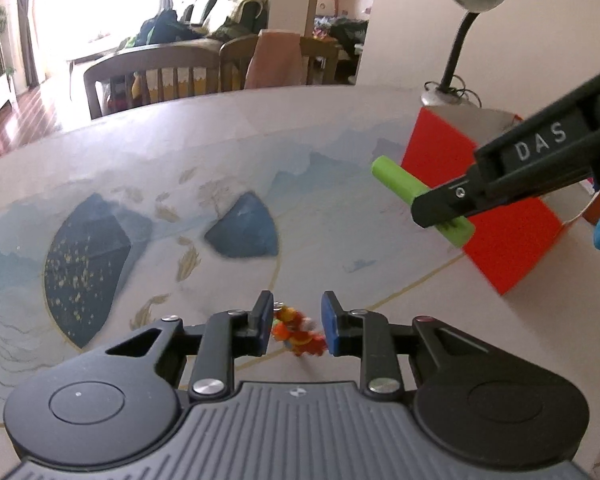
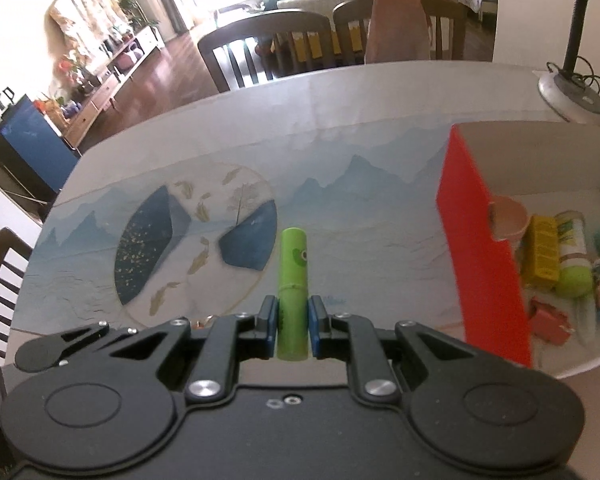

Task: Organize rigid objects
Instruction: 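Lift the green marker with the right tool while the left tool grasps the orange keychain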

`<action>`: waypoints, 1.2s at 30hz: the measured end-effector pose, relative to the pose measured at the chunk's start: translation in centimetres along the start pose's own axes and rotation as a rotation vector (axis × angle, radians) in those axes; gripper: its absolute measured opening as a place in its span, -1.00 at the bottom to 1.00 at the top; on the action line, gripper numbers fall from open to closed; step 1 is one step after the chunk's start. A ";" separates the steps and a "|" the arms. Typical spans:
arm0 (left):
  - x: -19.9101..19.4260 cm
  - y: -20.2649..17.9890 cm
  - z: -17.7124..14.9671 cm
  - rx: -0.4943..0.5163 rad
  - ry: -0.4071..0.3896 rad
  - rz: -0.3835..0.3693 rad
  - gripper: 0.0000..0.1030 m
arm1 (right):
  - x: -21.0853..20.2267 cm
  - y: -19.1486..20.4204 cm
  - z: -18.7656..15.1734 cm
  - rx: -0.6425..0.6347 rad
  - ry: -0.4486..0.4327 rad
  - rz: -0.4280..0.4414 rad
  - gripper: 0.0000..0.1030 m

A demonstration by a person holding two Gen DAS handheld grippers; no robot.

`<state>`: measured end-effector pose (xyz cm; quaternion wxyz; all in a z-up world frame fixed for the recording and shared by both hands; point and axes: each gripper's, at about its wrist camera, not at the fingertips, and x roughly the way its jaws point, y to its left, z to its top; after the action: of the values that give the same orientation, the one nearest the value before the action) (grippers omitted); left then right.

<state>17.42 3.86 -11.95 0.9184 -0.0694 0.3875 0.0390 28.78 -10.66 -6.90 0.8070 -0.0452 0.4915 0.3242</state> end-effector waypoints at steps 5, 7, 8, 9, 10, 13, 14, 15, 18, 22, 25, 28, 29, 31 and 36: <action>-0.1 -1.1 -0.1 0.004 0.006 0.033 -0.50 | -1.7 -1.8 -0.5 0.005 -0.015 0.024 -0.71; -0.1 -1.3 -0.4 -0.002 0.016 0.045 -0.50 | -2.4 -2.5 -0.8 0.008 -0.020 0.031 -0.71; -0.1 -1.3 -0.5 -0.009 0.021 0.050 -0.50 | -2.7 -2.9 -0.9 0.005 -0.024 0.034 -0.71; -0.1 -1.3 -0.7 -0.020 0.028 0.071 -0.50 | -3.1 -3.2 -1.0 -0.001 -0.030 0.033 -0.71; -0.1 -1.3 -0.8 -0.027 0.033 0.087 -0.50 | -3.4 -3.5 -1.0 -0.005 -0.036 0.031 -0.71; 0.0 -0.7 -1.3 -0.064 0.042 0.087 -0.44 | -4.0 -4.4 -1.1 -0.003 -0.043 0.036 -0.71; 0.1 -0.4 -1.4 -0.077 0.047 0.101 -0.35 | -4.1 -4.6 -1.2 -0.001 -0.043 0.037 -0.71; 0.2 -0.1 -1.5 -0.091 0.052 0.122 -0.24 | -4.1 -4.8 -1.2 0.000 -0.041 0.037 -0.71; 0.5 0.7 -1.9 -0.131 0.039 0.158 0.52 | -4.1 -5.1 -1.5 0.003 -0.035 0.032 -0.71; 1.9 1.4 -2.1 -0.129 0.045 0.190 0.53 | -4.2 -5.3 -1.7 -0.008 -0.036 0.018 -0.71; 3.1 1.6 -2.2 -0.126 0.053 0.205 0.52 | -4.2 -5.6 -1.8 -0.007 -0.033 0.017 -0.71; 3.8 1.8 -2.2 -0.139 0.055 0.199 0.51 | -4.3 -5.7 -1.9 -0.007 -0.033 0.017 -0.71; 4.0 1.9 -2.3 -0.141 0.056 0.198 0.49 | -4.3 -5.6 -1.9 -0.007 -0.033 0.016 -0.71; 4.3 2.1 -2.3 -0.154 0.064 0.189 0.31 | -4.3 -5.7 -1.9 -0.005 -0.032 0.018 -0.71; 4.5 2.9 -2.4 -0.203 0.070 0.186 0.15 | -4.3 -5.7 -1.9 -0.005 -0.034 0.016 -0.71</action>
<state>18.50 6.42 -17.16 0.8850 -0.1271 0.4183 0.1602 29.27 -17.97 -5.71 0.8124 -0.0378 0.4775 0.3325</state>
